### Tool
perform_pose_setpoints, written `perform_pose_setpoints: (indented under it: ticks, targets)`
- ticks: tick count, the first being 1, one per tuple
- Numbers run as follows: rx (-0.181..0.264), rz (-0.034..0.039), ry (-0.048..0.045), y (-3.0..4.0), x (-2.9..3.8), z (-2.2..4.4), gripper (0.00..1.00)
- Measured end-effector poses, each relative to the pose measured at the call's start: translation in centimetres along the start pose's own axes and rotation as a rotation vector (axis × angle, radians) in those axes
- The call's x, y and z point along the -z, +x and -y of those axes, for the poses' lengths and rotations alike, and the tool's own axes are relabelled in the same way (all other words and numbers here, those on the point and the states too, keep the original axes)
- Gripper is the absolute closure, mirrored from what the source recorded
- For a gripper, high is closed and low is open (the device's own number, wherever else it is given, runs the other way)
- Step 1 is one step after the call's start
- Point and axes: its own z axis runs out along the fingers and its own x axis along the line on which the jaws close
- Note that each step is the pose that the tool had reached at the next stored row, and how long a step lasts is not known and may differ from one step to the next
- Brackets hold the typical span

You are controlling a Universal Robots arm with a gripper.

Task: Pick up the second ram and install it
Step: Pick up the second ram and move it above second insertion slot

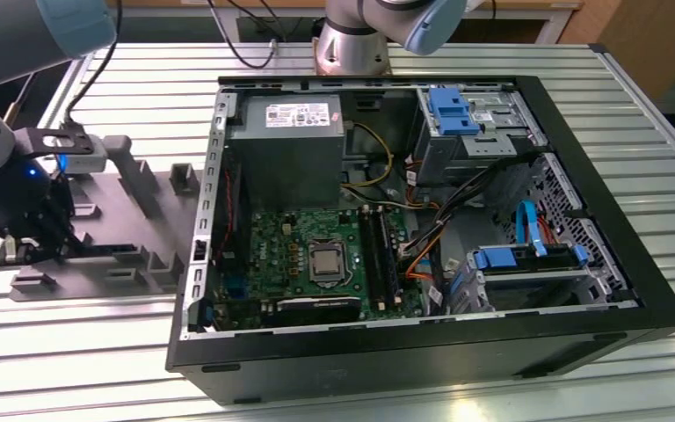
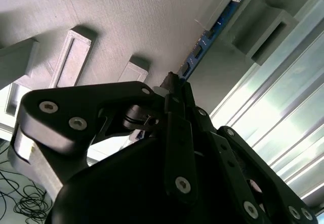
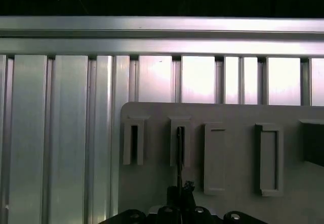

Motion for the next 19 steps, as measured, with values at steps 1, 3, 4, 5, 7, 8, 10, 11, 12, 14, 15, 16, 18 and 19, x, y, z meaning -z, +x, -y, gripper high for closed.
perform_pose_setpoints:
  ticks: [1,3,4,5,7,8,10,11,12,14,15,16,18,19]
  targets:
    - [0.0,0.0,0.0,0.0,0.13,0.0,0.86]
    - [0.0,0.0,0.0001,-0.01,0.44,0.0,0.86]
    - [0.0,0.0,0.0001,-0.01,0.59,0.0,0.86]
    - [0.0,0.0001,0.0001,-0.01,0.72,0.0,0.86]
    - [0.0,0.0001,0.0001,-0.01,0.88,0.01,0.86]
    - [0.0,0.0002,0.0003,-0.01,0.87,0.01,0.86]
    - [0.0,0.0001,0.0,-0.01,0.96,0.01,0.86]
    - [0.0,0.0001,0.0001,-0.01,0.96,0.0,0.86]
    - [0.0,0.0,0.0001,-0.01,0.98,0.0,0.86]
    - [0.0,0.0,-0.0001,-0.01,1.03,0.0,0.86]
    - [0.0,0.0,0.0,-0.01,1.06,0.0,0.86]
    - [0.0,0.0,0.0,-0.01,1.09,0.0,0.86]
    - [0.0,0.0,0.0,-0.01,1.15,0.0,0.86]
    - [0.0,0.0,0.0,-0.01,1.18,0.01,0.86]
